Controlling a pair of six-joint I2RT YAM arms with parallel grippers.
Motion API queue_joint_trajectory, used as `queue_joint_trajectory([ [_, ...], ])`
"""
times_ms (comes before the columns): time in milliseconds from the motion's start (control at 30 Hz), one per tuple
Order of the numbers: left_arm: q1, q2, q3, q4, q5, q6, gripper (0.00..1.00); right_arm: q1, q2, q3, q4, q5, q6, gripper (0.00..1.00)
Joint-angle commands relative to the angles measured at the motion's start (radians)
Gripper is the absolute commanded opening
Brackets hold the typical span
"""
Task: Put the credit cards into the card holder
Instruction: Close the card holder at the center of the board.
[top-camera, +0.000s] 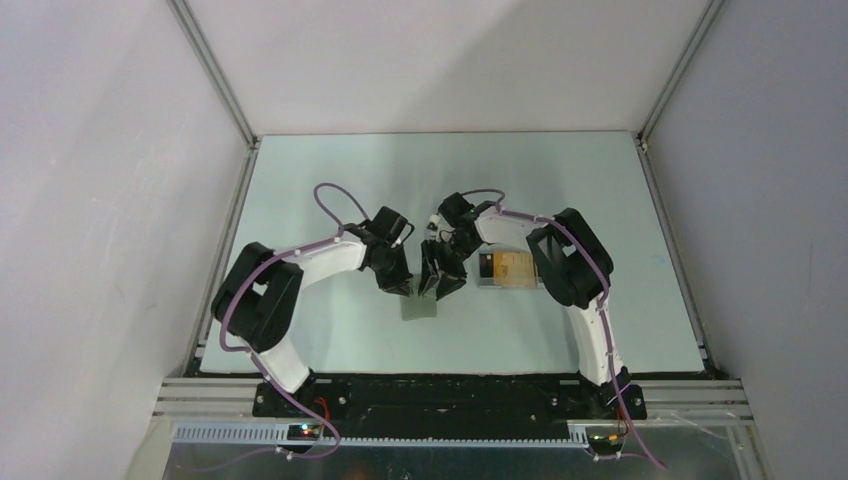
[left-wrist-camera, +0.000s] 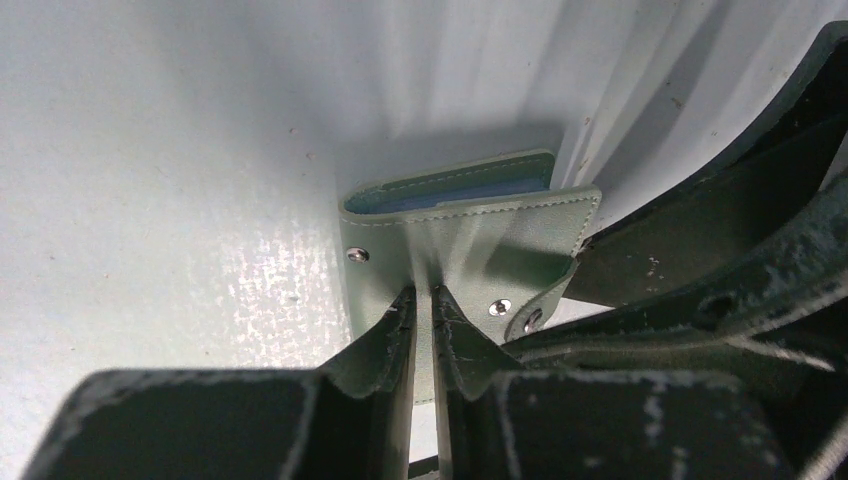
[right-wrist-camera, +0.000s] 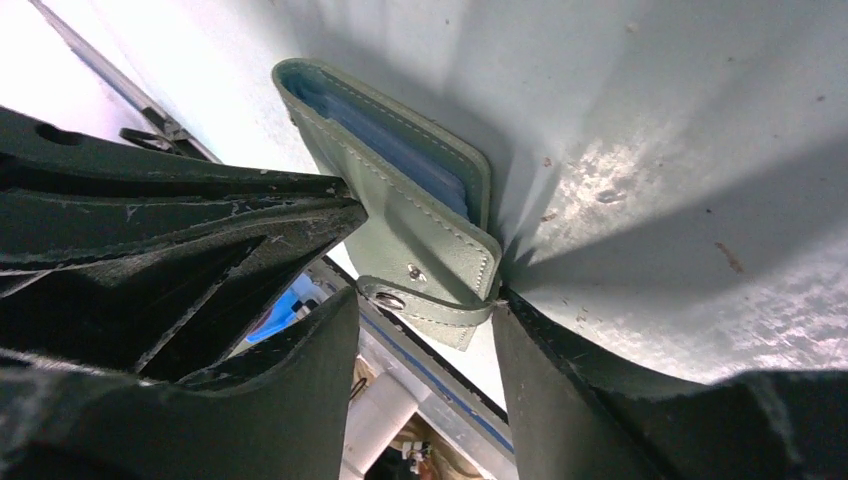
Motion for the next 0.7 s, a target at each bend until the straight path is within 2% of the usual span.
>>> queue_joint_trajectory([
  [0, -0.010, 0.048, 0.002, 0.021, -0.030, 0.022, 0.15, -0.009, -0.014, -0.063, 0.096, 0.019, 0.008, 0.59],
  [100, -0.010, 0.050, 0.003, 0.022, -0.030, 0.022, 0.15, -0.022, -0.039, -0.081, 0.105, 0.004, 0.007, 0.63],
  [300, -0.010, 0.052, 0.003, 0.021, -0.028, 0.022, 0.15, -0.035, -0.043, -0.099, 0.103, 0.003, 0.001, 0.61],
  [500, -0.010, 0.053, 0.003, 0.022, -0.027, 0.022, 0.15, -0.053, -0.052, -0.116, 0.103, 0.011, 0.003, 0.48],
  [667, -0.009, 0.057, 0.003, 0.022, -0.026, 0.022, 0.15, -0.060, -0.045, -0.119, 0.115, -0.001, 0.009, 0.46],
])
